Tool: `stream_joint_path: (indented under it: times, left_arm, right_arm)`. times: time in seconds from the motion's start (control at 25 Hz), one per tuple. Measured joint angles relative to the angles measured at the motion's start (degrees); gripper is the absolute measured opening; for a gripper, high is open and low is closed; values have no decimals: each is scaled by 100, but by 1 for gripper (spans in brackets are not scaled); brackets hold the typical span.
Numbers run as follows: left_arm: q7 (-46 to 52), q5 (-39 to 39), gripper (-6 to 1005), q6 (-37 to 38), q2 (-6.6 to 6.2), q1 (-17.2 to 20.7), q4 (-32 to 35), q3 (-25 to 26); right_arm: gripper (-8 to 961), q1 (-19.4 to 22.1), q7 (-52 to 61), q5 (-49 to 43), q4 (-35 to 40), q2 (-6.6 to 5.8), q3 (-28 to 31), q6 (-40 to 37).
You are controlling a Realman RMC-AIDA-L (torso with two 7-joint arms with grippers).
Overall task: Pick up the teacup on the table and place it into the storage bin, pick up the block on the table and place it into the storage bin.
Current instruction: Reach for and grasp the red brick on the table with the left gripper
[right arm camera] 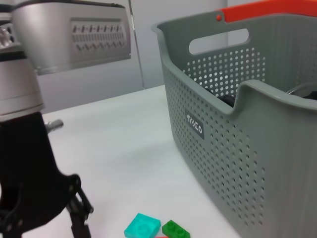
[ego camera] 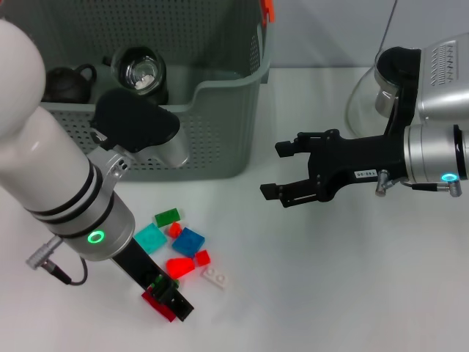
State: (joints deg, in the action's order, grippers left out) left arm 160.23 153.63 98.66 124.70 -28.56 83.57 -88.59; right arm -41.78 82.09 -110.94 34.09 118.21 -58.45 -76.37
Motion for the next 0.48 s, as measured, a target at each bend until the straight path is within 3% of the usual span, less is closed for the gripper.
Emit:
stream_joint_path:
  times: [0.48]
  left_arm:
    - [408, 258, 941, 56, -6, -72, 13, -167]
  right_arm:
    - [916, -9, -136, -60, 2, 13, 0, 37]
